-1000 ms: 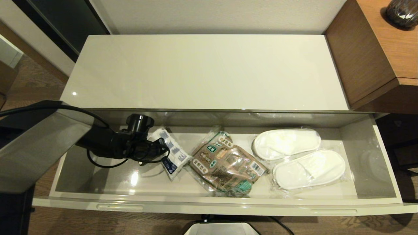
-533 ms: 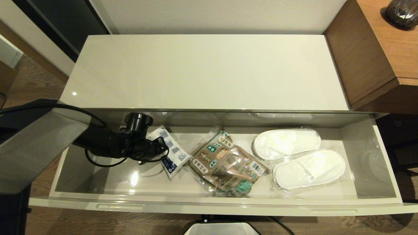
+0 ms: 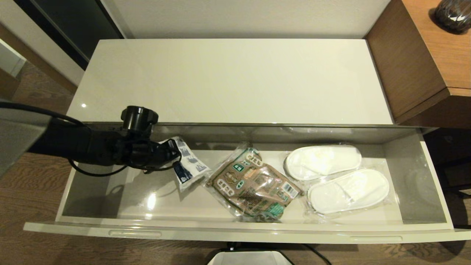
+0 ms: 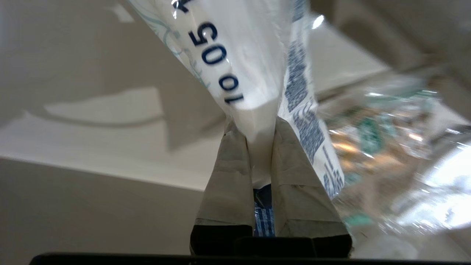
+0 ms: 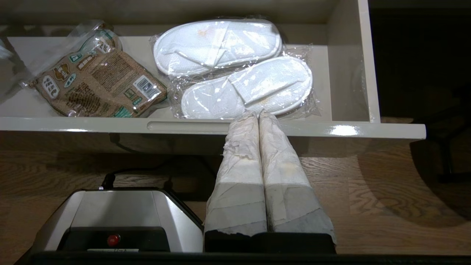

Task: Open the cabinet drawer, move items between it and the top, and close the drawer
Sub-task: Take out the tissue from the drawer

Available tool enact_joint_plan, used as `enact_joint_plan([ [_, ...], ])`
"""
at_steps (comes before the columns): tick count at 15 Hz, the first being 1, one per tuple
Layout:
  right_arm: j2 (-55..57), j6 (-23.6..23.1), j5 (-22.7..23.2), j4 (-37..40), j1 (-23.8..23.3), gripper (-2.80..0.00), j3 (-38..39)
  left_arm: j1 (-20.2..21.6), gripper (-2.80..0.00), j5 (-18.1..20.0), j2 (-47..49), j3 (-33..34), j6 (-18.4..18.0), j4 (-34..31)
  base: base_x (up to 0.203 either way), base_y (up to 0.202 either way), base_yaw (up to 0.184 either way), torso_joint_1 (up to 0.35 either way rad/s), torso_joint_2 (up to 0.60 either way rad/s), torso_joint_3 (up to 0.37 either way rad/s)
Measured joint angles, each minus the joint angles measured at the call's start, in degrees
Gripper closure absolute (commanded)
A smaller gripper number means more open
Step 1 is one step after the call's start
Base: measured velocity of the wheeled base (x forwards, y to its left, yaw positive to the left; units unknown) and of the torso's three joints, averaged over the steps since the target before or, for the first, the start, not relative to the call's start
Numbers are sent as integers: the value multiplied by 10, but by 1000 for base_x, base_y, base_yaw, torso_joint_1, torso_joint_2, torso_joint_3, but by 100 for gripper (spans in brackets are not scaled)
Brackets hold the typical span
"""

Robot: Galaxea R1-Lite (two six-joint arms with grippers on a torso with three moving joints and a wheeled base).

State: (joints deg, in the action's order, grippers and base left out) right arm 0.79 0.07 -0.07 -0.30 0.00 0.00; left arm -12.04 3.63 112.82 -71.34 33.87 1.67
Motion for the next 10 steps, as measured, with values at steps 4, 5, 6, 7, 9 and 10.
enact_joint_plan([
  [4,0,0,0,0,0,0,0,-1,0,-1,-106,-25,-5,-108,0,0,0,0,0,0],
  [5,0,0,0,0,0,0,0,-3,0,-1,-135,-34,-8,-139,0,0,0,0,0,0],
  [6,0,0,0,0,0,0,0,-7,0,0,-159,-43,-10,-165,0,0,0,0,0,0],
  [7,0,0,0,0,0,0,0,-12,0,0,-181,-53,-11,-192,0,0,0,0,0,0],
  [9,0,0,0,0,0,0,0,-19,0,0,-219,-80,-13,-247,0,0,0,0,0,0],
  [10,0,0,0,0,0,0,0,-21,0,0,-235,-90,-16,-269,0,0,0,0,0,0],
])
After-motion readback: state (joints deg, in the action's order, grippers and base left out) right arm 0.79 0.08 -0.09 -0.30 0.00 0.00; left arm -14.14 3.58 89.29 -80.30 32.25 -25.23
